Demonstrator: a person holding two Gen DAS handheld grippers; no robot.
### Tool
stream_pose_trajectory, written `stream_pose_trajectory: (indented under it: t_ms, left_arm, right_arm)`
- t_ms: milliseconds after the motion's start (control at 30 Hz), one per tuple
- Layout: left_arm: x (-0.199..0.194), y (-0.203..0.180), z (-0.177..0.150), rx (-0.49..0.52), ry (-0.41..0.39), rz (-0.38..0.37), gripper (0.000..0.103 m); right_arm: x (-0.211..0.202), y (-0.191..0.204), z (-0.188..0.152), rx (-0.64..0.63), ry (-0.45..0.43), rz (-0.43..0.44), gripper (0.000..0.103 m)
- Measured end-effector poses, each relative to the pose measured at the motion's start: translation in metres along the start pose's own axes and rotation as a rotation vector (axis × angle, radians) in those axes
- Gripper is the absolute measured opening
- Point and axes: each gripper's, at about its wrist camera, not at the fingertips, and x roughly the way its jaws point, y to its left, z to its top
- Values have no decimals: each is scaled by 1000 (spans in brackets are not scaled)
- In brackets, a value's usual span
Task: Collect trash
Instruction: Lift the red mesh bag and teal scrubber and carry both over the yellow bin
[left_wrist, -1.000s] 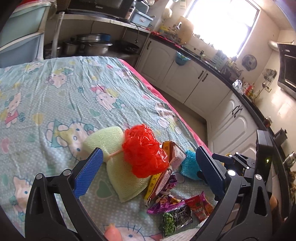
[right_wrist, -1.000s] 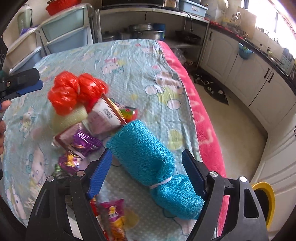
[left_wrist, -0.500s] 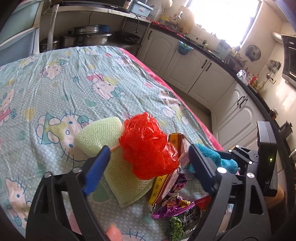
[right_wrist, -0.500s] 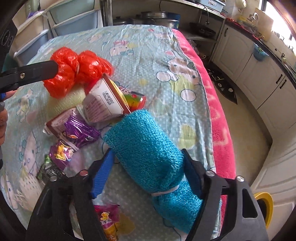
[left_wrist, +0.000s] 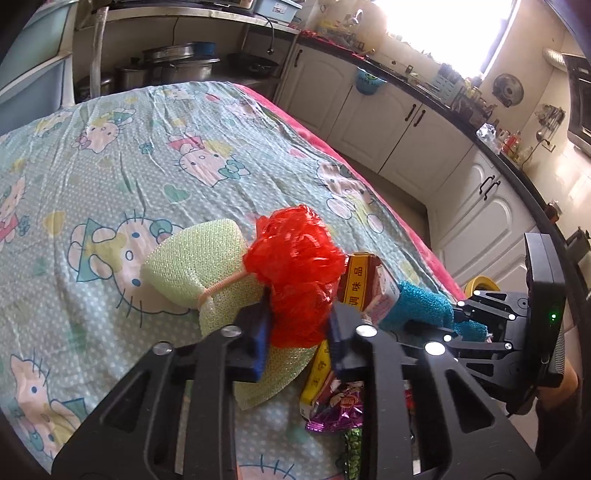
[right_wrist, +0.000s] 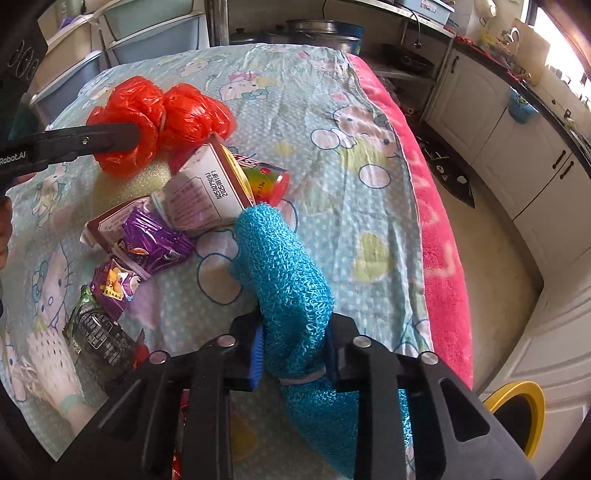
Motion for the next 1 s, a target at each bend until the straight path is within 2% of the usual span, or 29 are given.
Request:
stream_pose_trajectory:
  t_ms: [233,467,1000]
  left_arm:
    - [-15,-1,-4,9,-24,-22,10]
    - [-33,-6,-8,32,-49,-16,9]
    - [-80,-34,-12,112,-113,-22,9]
  right_arm:
    - [-16,-10,-5,46,-35,8,21]
    - [-35,-15,-16,91,-75,-9,21]
    - [-102,-13,-37,189,-239,21,21]
